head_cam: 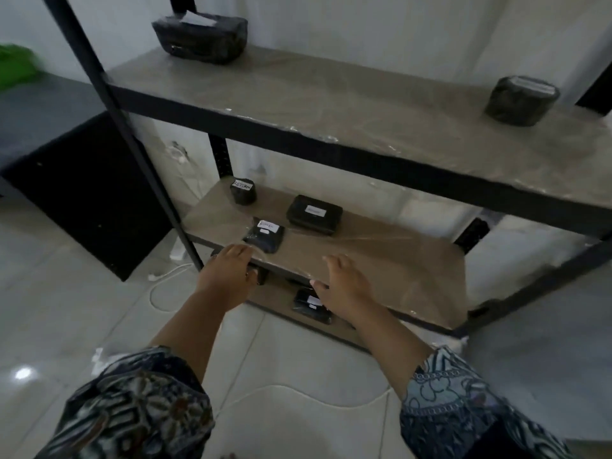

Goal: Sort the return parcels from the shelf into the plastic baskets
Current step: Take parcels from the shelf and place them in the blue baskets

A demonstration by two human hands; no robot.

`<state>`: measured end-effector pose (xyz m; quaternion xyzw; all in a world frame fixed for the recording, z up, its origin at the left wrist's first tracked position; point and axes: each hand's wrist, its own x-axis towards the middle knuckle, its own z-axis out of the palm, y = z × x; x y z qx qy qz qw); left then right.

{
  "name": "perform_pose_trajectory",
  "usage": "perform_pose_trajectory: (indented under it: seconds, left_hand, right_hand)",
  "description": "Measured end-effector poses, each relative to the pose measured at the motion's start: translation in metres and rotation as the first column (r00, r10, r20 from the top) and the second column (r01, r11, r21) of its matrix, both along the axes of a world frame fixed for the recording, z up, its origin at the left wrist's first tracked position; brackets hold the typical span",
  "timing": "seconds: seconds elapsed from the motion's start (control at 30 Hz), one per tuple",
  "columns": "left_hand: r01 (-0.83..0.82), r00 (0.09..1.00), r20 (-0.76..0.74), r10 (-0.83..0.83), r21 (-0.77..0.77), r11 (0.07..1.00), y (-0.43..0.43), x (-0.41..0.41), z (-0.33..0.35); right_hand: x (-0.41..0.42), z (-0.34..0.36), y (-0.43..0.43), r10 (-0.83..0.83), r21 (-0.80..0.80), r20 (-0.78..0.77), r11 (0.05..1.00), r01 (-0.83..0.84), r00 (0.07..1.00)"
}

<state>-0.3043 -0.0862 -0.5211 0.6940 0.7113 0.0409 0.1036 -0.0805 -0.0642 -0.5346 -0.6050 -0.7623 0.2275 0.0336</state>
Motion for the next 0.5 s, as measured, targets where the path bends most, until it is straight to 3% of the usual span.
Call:
perform_pose_trajectory:
  seconds: [0.13,0.5]
  left_hand:
    - [0.125,0.992,-0.013,-0.126,-0.032,0.992,0.035,-0.056,-0.015]
    - [0.185,0.979,0.111,-0.173,-0.113,0.976,0.141,-0.125,-0.134]
  right_hand:
    - [-0.065,-0.015,0.025,-0.099,-0.022,-0.009,0.995,0.099,0.995]
    - [-0.152,-0.117,0.141,-0.182,-0.047,0.029,0.982,0.184,0.983]
